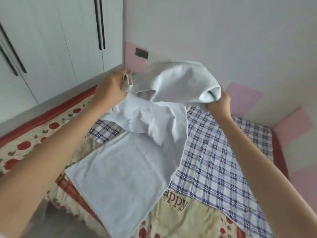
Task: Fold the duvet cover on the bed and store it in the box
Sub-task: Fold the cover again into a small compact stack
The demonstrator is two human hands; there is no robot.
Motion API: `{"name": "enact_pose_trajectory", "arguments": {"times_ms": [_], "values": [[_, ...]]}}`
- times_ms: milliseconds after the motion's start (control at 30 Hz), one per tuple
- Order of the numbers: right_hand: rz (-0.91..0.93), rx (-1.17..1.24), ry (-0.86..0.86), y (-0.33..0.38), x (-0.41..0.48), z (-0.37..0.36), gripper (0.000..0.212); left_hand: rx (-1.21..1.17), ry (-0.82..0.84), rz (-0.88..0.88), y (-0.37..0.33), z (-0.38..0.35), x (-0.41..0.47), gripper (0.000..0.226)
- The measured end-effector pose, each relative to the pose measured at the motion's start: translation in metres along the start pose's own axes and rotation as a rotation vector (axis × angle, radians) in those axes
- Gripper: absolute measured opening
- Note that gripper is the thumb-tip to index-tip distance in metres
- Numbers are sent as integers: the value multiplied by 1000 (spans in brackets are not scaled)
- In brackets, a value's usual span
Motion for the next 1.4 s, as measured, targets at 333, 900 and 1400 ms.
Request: {"name": "enact_pose_trajectory", "arguments": {"times_ms": [333,900,1400], "values": [[-190,-681,1134,-56,-201,-51,4,139,779,-99,44,46,-240,18],[-1540,-169,816,-110,-386,-139,80,-468,1828,401,159,-17,-313,62],[-1925,35,786,-74,-451,-230,52,170,2578,379,228,-52,-375,88]]}}
Point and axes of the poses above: each hand's wrist, its own x-axis towards the middle knuckle, its own z-axis out of the back of the hand, y = z × x, the point moved 1 cm from there along x, towards the middle knuckle, and after that the axes turned 11 degrees about x, right-handed, at the moved point
